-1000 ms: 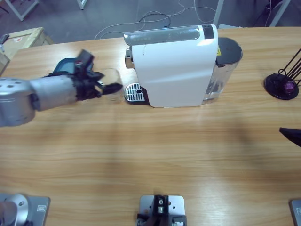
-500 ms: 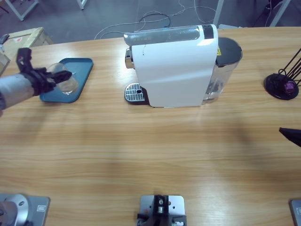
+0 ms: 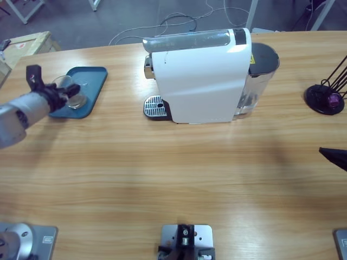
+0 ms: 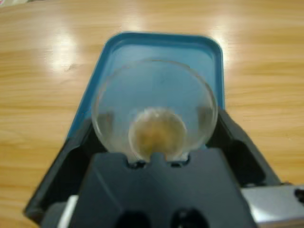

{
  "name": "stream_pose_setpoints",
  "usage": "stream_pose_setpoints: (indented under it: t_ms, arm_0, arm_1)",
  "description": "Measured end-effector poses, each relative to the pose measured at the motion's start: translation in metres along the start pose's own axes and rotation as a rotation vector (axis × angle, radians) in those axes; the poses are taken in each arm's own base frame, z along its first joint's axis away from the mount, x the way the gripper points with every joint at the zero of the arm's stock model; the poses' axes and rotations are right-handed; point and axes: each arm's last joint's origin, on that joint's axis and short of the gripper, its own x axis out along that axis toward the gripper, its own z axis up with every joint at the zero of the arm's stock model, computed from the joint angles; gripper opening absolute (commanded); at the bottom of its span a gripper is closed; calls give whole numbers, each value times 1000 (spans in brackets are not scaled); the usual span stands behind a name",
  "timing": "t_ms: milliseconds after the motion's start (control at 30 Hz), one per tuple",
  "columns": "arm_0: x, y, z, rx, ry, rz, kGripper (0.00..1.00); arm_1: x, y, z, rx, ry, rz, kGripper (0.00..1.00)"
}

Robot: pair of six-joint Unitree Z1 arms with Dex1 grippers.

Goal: Pour coffee

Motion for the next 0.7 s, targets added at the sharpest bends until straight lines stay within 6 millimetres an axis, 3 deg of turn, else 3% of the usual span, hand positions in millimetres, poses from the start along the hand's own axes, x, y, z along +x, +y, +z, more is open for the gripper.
stream_pose_setpoints:
  t_ms: [100,200,400,567,700]
  arm_0:
    - [-10,3,-6,3,6,-2,991]
    - [-33,8,2,-12,-51,-8,991]
    - [-106,18,26,-32,-183,-53,991]
    - [-174,10,51,43,-146,-215,991]
    - [-199,-5,47,126,-117,-428,991]
  arm_1:
    - [0,0,0,0,1,0,1000]
    - [1,0,0,0,3,0,1000]
    - [1,0,0,0,3,0,1000]
    - [1,0,0,0,3,1,1000]
    - [5,1,1,-2,23,7,1000]
